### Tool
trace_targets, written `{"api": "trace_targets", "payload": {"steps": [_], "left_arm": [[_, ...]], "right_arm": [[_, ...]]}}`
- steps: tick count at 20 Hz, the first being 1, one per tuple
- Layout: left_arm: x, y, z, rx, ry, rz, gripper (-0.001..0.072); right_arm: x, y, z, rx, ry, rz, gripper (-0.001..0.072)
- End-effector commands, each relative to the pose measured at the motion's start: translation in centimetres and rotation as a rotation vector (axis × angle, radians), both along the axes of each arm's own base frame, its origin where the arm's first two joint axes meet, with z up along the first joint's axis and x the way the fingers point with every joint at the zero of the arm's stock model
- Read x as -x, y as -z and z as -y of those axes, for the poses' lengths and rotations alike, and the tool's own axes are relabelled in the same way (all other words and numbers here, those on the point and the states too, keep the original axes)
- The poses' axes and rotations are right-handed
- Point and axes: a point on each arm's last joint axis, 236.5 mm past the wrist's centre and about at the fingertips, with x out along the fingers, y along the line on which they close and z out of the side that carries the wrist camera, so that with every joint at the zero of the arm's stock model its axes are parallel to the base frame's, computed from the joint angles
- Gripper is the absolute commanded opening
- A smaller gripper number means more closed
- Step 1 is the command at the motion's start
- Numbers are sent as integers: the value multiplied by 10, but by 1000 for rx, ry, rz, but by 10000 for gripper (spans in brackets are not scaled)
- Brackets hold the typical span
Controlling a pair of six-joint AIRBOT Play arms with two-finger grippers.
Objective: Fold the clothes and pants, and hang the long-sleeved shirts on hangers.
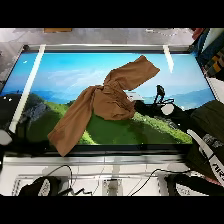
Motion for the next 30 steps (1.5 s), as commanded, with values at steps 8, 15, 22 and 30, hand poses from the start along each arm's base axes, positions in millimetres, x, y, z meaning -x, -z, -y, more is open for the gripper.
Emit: {"api": "trace_targets", "payload": {"steps": [8, 15, 22, 30], "left_arm": [[27, 39, 29, 147, 4, -142, 563], [4, 52, 56, 335, 24, -201, 562], [-12, 68, 21, 174, -8, -144, 562], [-30, 65, 31, 218, -7, -64, 557]], "right_arm": [[0, 0, 0, 16, -12, 7, 29], [-1, 0, 1, 18, -9, 12, 29], [-3, -1, 2, 24, -6, 22, 29], [-4, -1, 4, 33, -8, 28, 29]]}}
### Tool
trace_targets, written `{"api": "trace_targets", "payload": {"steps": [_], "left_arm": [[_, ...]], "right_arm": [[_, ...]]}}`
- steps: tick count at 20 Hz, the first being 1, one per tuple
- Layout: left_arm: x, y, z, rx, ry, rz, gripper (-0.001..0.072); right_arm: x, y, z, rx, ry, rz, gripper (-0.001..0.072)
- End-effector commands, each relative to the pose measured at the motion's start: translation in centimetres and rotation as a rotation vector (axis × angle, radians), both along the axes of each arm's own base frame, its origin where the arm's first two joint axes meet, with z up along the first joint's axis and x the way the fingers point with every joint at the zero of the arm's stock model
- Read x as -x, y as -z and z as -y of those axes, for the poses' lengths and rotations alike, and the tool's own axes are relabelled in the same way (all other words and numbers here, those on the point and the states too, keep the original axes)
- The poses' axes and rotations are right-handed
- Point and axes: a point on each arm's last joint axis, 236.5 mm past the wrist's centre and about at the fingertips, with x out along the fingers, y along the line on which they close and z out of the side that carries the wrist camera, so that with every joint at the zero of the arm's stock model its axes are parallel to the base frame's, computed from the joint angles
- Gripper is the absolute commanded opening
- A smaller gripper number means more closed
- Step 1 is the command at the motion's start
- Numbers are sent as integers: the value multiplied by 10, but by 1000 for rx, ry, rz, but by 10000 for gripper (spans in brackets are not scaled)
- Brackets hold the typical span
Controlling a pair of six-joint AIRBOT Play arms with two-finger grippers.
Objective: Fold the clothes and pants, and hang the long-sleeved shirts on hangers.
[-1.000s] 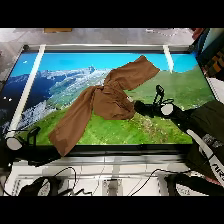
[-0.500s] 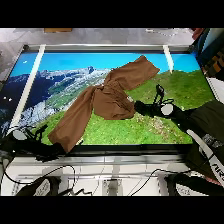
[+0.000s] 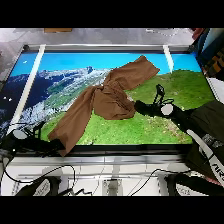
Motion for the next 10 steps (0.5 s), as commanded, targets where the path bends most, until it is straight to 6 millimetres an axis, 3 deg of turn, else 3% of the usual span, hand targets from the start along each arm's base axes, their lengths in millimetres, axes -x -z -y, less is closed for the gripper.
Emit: {"api": "trace_targets", "payload": {"steps": [1, 5, 10], "left_arm": [[-2, -1, 3, 14, 7, 10, 550], [0, 0, 4, 15, 7, 6, 533], [16, 15, 11, 46, 23, -52, 533]], "right_arm": [[-1, 0, 1, 10, -3, 8, 29], [-1, 0, 1, 11, -3, 9, 29], [-1, 0, 1, 12, -3, 9, 29]]}}
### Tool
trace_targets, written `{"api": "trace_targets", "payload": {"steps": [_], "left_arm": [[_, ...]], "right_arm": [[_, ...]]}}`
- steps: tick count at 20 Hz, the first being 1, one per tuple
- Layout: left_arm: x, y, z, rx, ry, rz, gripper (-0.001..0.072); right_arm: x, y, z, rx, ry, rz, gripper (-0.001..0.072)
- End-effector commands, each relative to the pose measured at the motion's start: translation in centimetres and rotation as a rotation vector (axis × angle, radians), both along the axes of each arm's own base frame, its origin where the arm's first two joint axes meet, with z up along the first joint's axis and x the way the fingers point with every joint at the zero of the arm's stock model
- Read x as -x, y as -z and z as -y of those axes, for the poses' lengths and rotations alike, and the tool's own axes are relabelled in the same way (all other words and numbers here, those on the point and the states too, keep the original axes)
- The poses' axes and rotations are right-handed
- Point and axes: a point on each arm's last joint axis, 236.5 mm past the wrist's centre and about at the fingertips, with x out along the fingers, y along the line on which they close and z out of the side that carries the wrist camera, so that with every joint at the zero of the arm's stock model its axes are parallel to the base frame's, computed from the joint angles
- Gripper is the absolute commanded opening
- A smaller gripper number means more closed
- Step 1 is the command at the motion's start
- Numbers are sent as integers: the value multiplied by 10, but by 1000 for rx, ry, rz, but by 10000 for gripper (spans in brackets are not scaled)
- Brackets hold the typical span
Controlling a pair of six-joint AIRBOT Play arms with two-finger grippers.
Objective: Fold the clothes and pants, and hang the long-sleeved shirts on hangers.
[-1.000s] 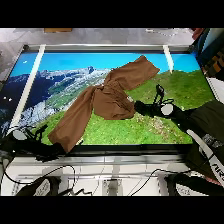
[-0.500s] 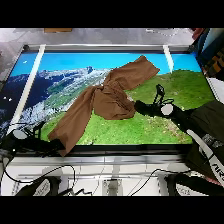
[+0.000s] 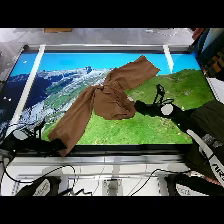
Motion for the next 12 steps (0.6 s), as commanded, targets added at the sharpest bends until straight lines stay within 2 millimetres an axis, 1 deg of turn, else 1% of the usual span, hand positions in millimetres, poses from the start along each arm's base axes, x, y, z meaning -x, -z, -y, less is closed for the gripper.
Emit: {"api": "trace_targets", "payload": {"steps": [1, 3, 4, 6, 7, 8, 9, 10, 11, 12], "left_arm": [[3, 8, 3, 13, 22, -5, 533], [-11, 5, 9, 41, 18, 61, 532], [-18, 4, 11, 52, 12, 91, 514], [-30, 0, 14, 67, -9, 135, 341], [-33, -1, 14, 68, -18, 145, 239], [-35, -2, 13, 65, -17, 149, 161], [-38, -4, 12, 61, -16, 158, 35], [-45, -7, 9, 53, -14, 178, 16], [-58, -14, 3, 33, -19, 217, 16], [-78, -24, -6, 3, -31, 275, 15]], "right_arm": [[0, -1, 0, 0, -1, 2, 29], [0, -1, 0, 2, -2, 2, 29], [0, 0, 0, 2, -2, 2, 29], [0, 0, 0, 5, -3, 3, 29], [0, 0, 1, 10, -7, 5, 29], [-1, -1, 1, 24, -25, 17, 29], [-2, -3, 1, 43, -51, 38, 29], [-4, -7, 1, 75, -92, 67, 29], [-9, -12, 3, 111, -123, 101, 29], [-18, -22, 9, 153, -136, 143, 29]]}}
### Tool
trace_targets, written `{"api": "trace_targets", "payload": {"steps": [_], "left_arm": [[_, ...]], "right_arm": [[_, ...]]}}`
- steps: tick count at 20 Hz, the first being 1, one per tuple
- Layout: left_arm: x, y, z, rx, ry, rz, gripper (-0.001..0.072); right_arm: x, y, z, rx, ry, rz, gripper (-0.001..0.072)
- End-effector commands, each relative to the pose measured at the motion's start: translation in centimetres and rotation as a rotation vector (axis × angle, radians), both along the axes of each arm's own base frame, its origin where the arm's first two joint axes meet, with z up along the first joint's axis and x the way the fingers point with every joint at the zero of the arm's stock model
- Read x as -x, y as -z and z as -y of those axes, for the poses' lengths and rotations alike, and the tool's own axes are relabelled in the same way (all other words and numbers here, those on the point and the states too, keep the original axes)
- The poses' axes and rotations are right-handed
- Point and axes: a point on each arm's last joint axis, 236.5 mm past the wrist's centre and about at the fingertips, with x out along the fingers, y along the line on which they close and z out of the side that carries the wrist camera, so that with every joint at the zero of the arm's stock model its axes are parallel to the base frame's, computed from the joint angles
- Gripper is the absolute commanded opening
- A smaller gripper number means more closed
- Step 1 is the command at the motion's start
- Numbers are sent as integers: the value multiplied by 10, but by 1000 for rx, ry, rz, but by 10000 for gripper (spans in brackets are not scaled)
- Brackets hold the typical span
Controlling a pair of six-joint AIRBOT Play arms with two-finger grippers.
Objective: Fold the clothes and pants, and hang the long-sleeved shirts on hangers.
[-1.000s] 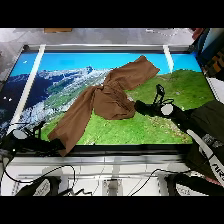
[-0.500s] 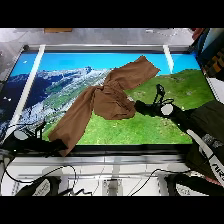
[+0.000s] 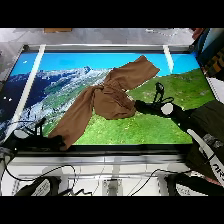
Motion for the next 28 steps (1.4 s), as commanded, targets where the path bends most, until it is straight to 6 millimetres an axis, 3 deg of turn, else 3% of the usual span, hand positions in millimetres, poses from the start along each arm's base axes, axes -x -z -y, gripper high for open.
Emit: {"api": "trace_targets", "payload": {"steps": [1, 3, 6, 8, 10, 11, 14, 18, 23, 25, 28], "left_arm": [[-54, -31, -19, -53, -42, 163, 15], [-111, -78, -53, -140, -126, 342, 13], [-186, -188, -130, -273, -366, 662, 12], [-206, -254, -179, -353, -486, 827, 12], [-209, -288, -214, -401, -546, 890, 12], [-208, -294, -227, -417, -568, 899, 12], [-198, -279, -256, -464, -596, 846, 12], [-180, -218, -263, -511, -486, 635, 14], [-129, -126, -255, -507, -295, 249, 13], [-106, -106, -259, -532, -237, 131, 14], [-82, -96, -272, -596, -180, 24, 14]], "right_arm": [[-22, -26, 13, 110, -65, 120, 29], [-49, -61, 36, 93, 6, 186, 29], [-81, -123, 93, 70, 123, 253, 28], [-88, -159, 134, 75, 177, 275, 29], [-87, -187, 176, 97, 227, 281, 28], [-82, -197, 195, 113, 245, 276, 29], [-61, -198, 235, 155, 268, 195, 29], [-14, -159, 267, 263, 231, -23, 28], [35, -123, 244, 308, 55, -180, 28], [61, -105, 228, 298, 33, -214, 28], [119, -68, 207, 275, 12, -307, 28]]}}
